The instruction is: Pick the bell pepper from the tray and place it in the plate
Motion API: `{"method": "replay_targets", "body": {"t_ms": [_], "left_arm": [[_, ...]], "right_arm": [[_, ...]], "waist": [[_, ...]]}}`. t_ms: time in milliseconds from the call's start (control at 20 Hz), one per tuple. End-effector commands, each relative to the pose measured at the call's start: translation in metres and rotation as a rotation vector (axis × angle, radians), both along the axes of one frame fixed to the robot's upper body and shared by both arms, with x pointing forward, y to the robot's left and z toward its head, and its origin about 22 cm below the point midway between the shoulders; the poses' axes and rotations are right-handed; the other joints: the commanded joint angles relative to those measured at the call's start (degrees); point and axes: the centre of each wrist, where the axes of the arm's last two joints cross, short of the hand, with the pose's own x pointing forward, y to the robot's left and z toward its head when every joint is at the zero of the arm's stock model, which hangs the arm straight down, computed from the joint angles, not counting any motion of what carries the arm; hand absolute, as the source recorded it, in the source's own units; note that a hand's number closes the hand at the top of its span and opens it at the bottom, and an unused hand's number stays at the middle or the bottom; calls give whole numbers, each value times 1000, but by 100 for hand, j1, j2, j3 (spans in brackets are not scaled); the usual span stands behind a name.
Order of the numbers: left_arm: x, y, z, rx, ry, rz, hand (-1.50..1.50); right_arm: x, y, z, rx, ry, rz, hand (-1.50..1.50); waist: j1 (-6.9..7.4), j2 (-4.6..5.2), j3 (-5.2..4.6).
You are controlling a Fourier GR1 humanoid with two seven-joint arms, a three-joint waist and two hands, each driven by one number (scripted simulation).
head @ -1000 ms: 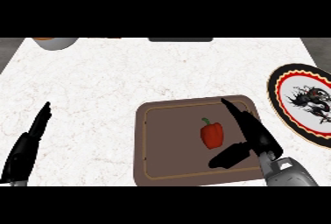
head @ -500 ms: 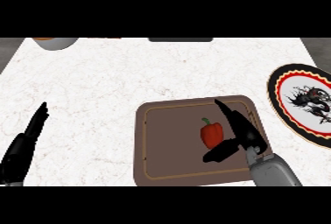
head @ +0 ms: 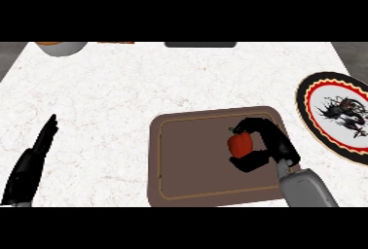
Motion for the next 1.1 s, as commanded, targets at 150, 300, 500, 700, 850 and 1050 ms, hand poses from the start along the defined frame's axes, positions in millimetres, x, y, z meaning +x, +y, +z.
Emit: {"method": "replay_targets", "body": {"t_ms": [150,300,500,700,850,1050], "left_arm": [[-9,12,-2,9,8,48,0],[-4,11,2,4,-19,58,0],[-4,6,0,-8,-14,38,0],[-7,6,0,-17,-10,13,0],[-4,5,1,-14,-10,16,0],[5,8,14,4,-25,16,0]], "right_arm": [[-20,-198,29,-379,45,-78,150],[-27,-249,59,-468,8,-113,150],[-46,-314,98,-573,-88,-190,150],[-70,-361,118,-604,-230,-267,150],[-82,-388,149,-617,-374,-307,150],[-99,-406,145,-614,-581,-288,150]], "waist": [[-329,120,75],[-374,168,99],[-253,177,122],[-138,146,136],[-74,143,120],[-53,112,126]]}}
